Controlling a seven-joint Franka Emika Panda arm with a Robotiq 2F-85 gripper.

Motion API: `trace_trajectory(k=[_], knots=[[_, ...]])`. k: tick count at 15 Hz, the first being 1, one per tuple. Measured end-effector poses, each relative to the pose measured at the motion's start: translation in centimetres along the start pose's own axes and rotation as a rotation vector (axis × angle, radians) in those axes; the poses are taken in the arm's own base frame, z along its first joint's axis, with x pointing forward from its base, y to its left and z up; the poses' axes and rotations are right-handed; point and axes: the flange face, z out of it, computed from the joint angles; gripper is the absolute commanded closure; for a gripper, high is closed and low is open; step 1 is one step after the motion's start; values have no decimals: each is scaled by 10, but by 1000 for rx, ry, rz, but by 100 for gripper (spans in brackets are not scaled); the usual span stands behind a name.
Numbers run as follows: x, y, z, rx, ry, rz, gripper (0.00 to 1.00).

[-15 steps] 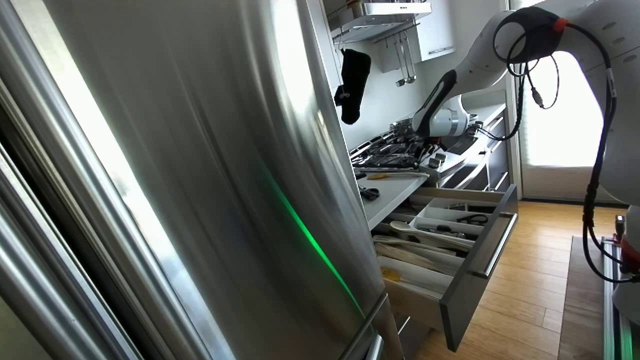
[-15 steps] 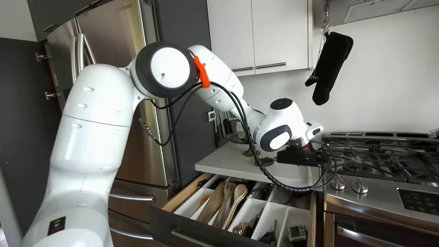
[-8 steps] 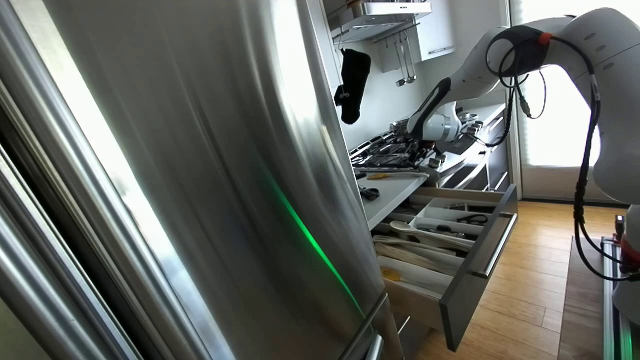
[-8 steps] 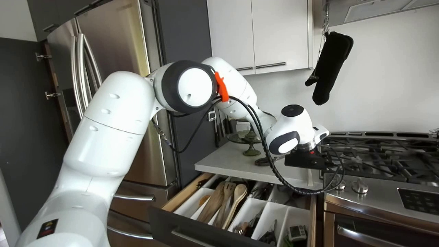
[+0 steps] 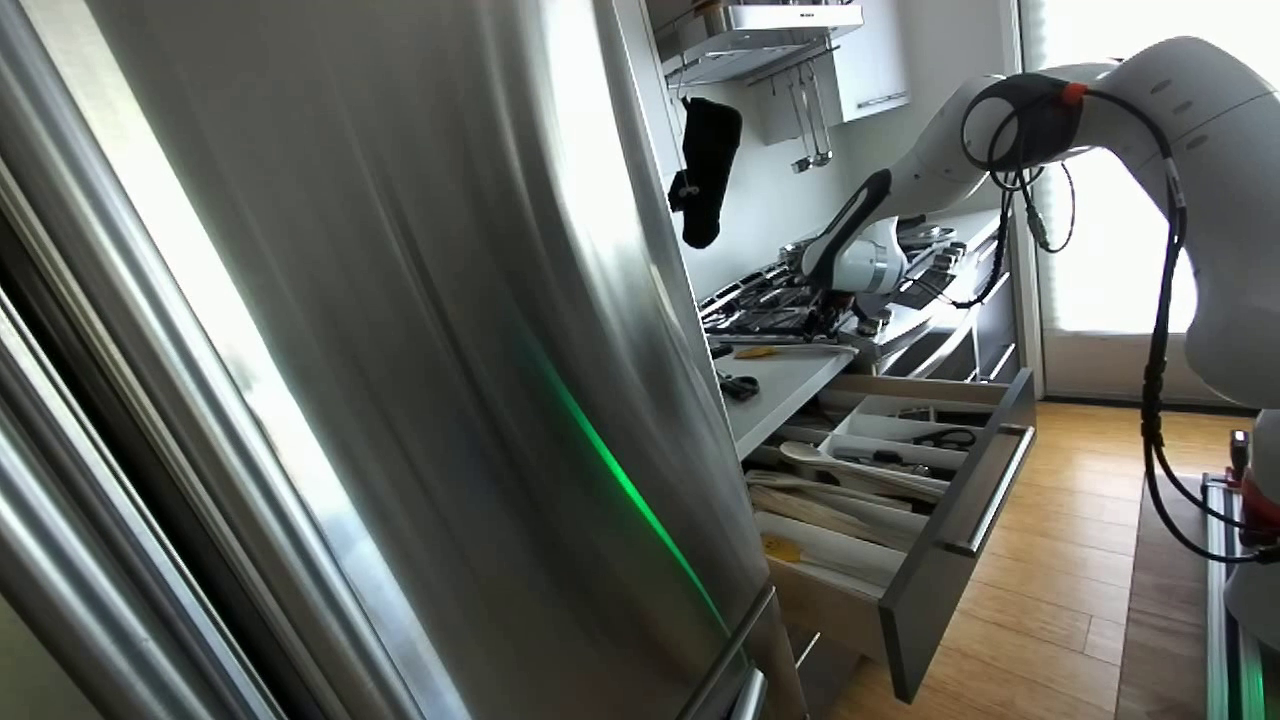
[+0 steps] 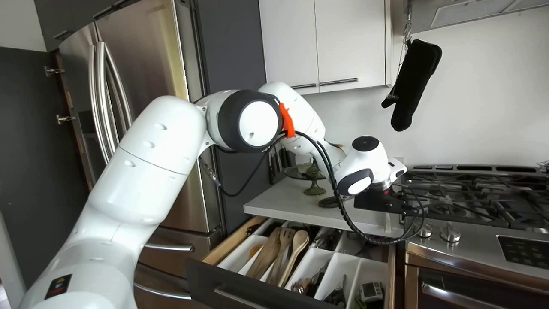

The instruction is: Move the spoon within the drawer to the right then put the stirring spoon into the drawer

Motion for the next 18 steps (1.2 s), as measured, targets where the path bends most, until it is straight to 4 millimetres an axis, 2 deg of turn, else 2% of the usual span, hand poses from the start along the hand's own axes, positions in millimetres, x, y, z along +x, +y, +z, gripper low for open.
trace_trajectory(k=[1, 5, 7, 8, 9, 11, 12, 13, 15, 17, 18], knots=[[0, -1, 3, 6, -2, -1, 37], [-3, -3, 15, 22, -15, -4, 53], [-4, -2, 20, 24, -18, -6, 41], [-5, -2, 23, 24, -20, -7, 44], [-5, -2, 25, 24, -21, -9, 41], [-6, -2, 28, 24, -25, -14, 45], [-6, -2, 29, 23, -26, -16, 66], [-6, -2, 30, 21, -27, -19, 70], [-6, -2, 32, 20, -29, -23, 88], [-5, -2, 32, 20, -32, -24, 100], [-4, -3, 32, 22, -40, -21, 96]])
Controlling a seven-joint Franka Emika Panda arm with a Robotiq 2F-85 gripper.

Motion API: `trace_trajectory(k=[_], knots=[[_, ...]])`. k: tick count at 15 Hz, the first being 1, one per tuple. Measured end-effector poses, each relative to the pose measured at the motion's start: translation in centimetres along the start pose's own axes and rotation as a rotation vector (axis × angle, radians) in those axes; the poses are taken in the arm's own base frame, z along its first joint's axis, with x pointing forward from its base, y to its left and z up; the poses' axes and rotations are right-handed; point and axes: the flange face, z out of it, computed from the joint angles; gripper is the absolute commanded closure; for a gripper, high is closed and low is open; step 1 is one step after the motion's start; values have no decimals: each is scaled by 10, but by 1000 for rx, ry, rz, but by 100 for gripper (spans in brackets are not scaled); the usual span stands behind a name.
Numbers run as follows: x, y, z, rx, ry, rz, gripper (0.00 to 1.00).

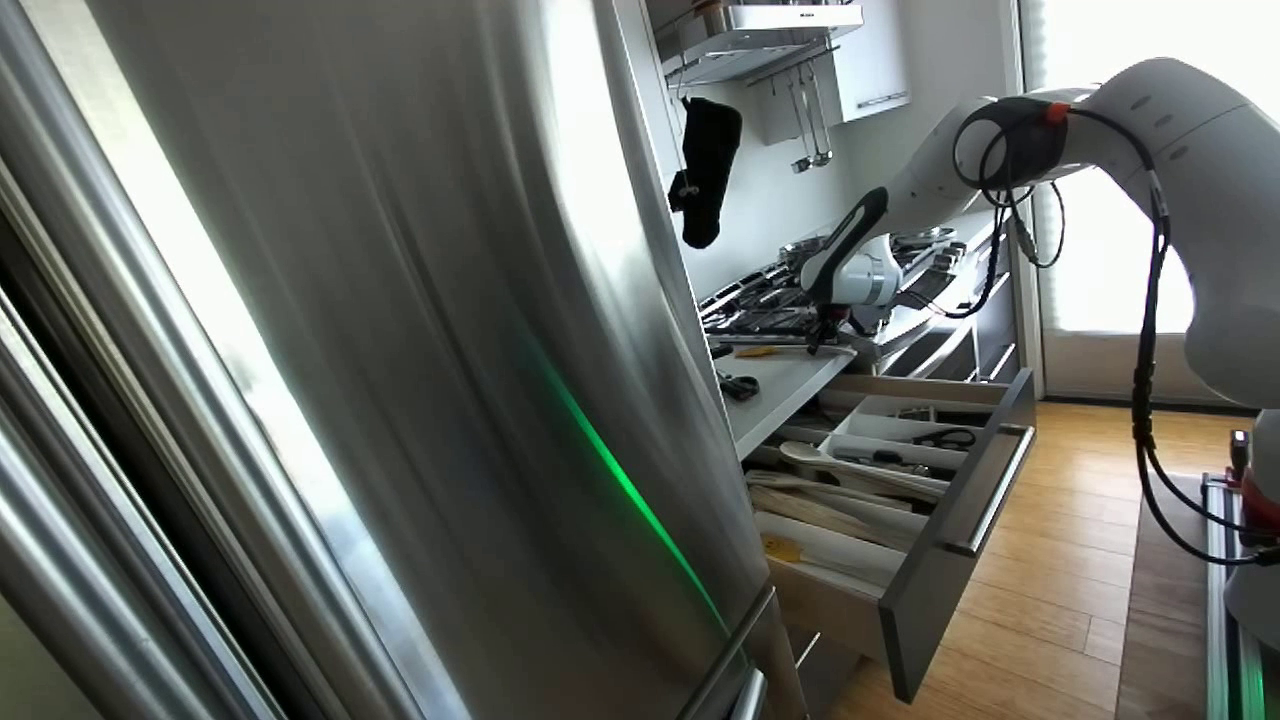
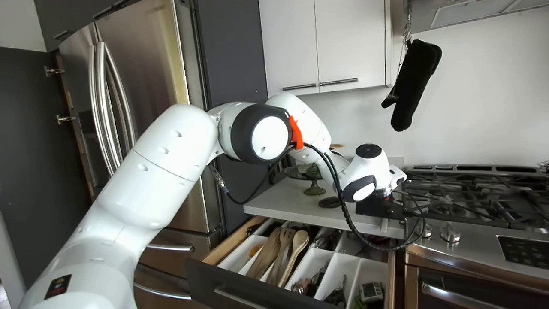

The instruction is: Move the spoon within the drawer to the right then put the stirring spoon into the drawer

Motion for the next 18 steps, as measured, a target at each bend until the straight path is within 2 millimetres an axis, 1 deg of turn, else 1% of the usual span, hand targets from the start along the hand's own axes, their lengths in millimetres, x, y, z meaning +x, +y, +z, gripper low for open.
trace_trajectory(k=[4, 7, 9, 14, 16, 18], knots=[[3, 0, -6, 18, -39, 68, 95], [10, -1, -23, 24, -58, 145, 95], [17, -6, -39, 25, -52, 190, 95], [29, -23, -90, 24, -19, 244, 95], [29, -30, -107, 21, -13, 253, 95], [25, -35, -122, 8, -18, 275, 95]])
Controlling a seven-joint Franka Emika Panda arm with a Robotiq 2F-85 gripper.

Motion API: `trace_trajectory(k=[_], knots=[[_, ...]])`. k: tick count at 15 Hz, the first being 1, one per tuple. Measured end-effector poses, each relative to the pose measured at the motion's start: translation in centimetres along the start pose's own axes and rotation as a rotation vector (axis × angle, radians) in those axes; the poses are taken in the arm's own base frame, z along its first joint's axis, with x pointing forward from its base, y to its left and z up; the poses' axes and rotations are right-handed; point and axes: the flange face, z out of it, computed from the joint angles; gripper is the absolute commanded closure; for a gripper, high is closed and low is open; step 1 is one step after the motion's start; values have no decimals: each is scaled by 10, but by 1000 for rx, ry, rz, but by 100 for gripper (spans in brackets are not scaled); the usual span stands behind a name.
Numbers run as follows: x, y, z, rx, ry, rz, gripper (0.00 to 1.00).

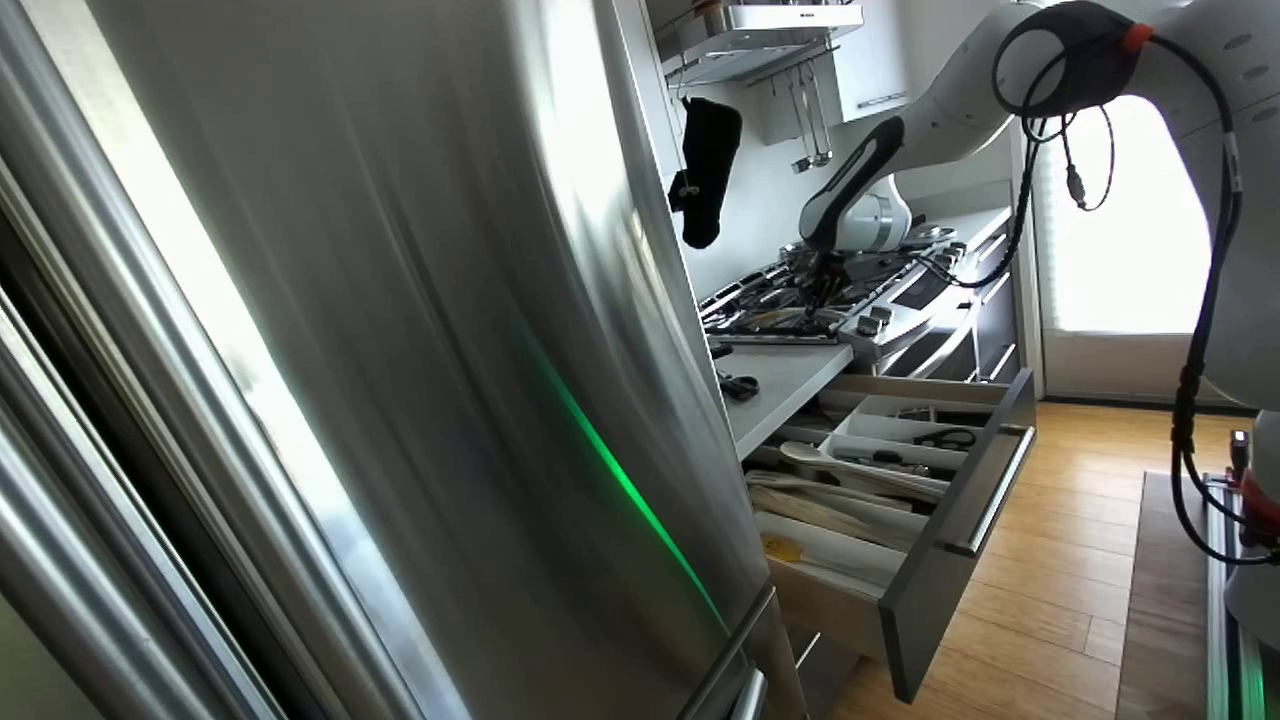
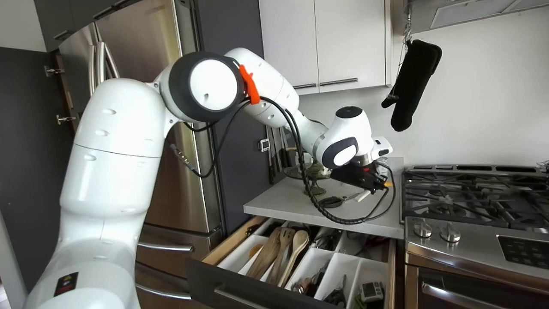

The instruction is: Move the spoon within the drawer to the right then put the stirring spoon into the drawer

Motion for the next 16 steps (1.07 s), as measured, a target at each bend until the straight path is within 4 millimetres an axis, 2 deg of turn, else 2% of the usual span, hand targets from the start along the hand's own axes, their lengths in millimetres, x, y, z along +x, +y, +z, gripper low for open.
trace_trajectory(k=[5, 8, 11, 16], knots=[[-33, -5, -38, -98, -44, 20, 95], [-57, -24, -57, -152, -74, 6, 95], [-79, -67, -73, -187, -80, -32, 95], [-127, -166, -96, -208, -50, -106, 95]])
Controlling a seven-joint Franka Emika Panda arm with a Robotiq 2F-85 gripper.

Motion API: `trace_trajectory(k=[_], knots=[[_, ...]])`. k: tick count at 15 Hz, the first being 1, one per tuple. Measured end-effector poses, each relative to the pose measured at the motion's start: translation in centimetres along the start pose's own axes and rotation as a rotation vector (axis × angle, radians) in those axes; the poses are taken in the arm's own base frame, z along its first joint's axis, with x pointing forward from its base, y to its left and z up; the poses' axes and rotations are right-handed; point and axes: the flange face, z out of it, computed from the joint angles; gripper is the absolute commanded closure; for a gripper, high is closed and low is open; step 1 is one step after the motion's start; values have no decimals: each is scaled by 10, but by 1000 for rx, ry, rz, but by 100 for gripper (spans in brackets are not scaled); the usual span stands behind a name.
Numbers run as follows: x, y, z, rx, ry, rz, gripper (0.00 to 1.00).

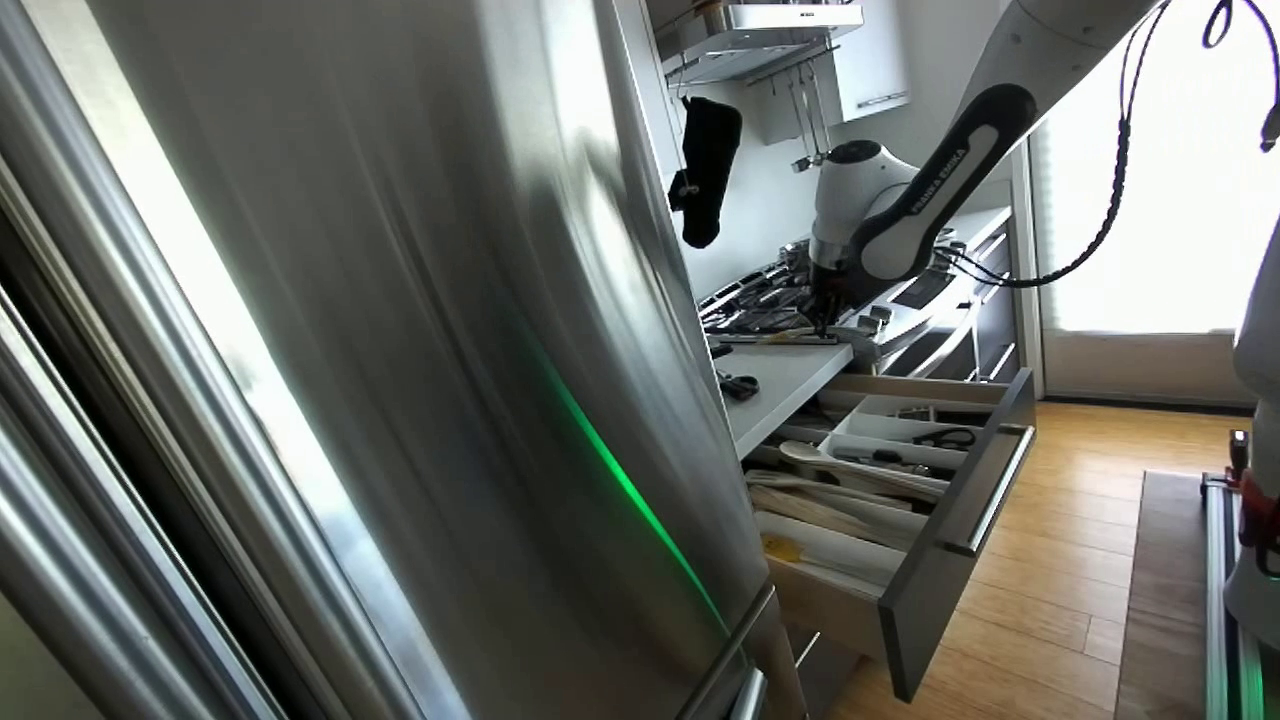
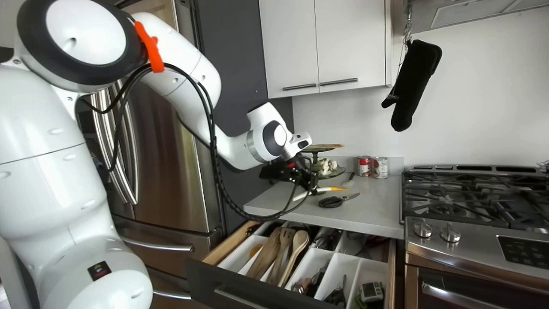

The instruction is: Move the spoon within the drawer to the right then put the stirring spoon into the drawer

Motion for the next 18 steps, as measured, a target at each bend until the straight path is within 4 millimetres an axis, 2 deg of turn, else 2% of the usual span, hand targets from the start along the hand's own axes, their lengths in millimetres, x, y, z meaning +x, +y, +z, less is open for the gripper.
trace_trajectory(k=[3, 4, 5, 12, 13, 16, 18], knots=[[-32, -57, -21, 1, -12, -36, 95], [-43, -76, -28, 16, -26, -54, 80], [-50, -88, -32, 27, -27, -71, 80], [-44, -76, -28, 16, -29, -49, 80], [-44, -76, -28, 16, -29, -49, 95], [-45, -79, -29, 20, -30, -56, 95], [-51, -91, -31, 34, -33, -87, 95]])
